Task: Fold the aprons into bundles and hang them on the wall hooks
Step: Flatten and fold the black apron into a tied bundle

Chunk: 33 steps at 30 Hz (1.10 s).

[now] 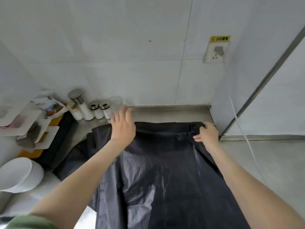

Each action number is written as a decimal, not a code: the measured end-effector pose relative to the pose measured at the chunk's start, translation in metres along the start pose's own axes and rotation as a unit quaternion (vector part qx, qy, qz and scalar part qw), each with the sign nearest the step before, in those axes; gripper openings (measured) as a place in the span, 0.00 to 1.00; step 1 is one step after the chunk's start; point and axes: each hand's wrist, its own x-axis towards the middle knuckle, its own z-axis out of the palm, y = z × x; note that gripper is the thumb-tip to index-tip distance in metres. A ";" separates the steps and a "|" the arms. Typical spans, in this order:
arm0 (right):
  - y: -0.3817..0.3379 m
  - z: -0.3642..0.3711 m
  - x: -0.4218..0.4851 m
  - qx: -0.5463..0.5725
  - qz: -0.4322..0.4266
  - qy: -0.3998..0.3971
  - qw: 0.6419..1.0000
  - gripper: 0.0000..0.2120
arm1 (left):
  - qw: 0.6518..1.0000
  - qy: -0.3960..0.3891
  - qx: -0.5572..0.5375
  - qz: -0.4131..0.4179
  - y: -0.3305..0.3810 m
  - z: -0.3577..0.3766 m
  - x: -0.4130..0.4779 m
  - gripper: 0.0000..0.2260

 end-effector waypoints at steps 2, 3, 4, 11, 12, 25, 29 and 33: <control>0.005 0.002 0.009 -0.061 0.008 0.011 0.998 0.18 | 0.985 0.012 -0.091 0.146 0.018 0.019 -0.017 0.18; 0.005 0.000 0.010 -0.100 -0.003 0.018 0.995 0.17 | 0.968 -0.013 -0.116 0.221 0.023 0.022 -0.024 0.15; 0.008 0.001 0.019 -0.144 -0.013 0.023 0.989 0.16 | 0.951 -0.068 -0.129 0.271 0.027 0.032 -0.025 0.16; 0.018 -0.010 0.064 -0.346 -0.062 0.004 0.936 0.14 | 0.882 -0.439 -0.006 0.170 0.017 0.077 -0.024 0.26; 0.016 -0.010 0.068 -0.359 -0.057 -0.005 0.932 0.14 | 0.880 -0.445 -0.007 0.167 0.018 0.080 -0.024 0.26; 0.010 0.006 0.085 -0.067 0.235 -0.057 0.968 0.15 | 0.921 -0.370 -0.025 -0.119 0.001 0.085 0.029 0.11; 0.008 0.009 0.085 0.017 0.219 -0.051 0.974 0.16 | 0.911 -0.262 -0.220 -0.228 0.007 0.075 0.038 0.09; -0.001 0.008 0.108 -0.045 -0.040 0.024 0.998 0.15 | 0.938 -0.145 -0.213 -0.233 0.021 0.067 0.073 0.09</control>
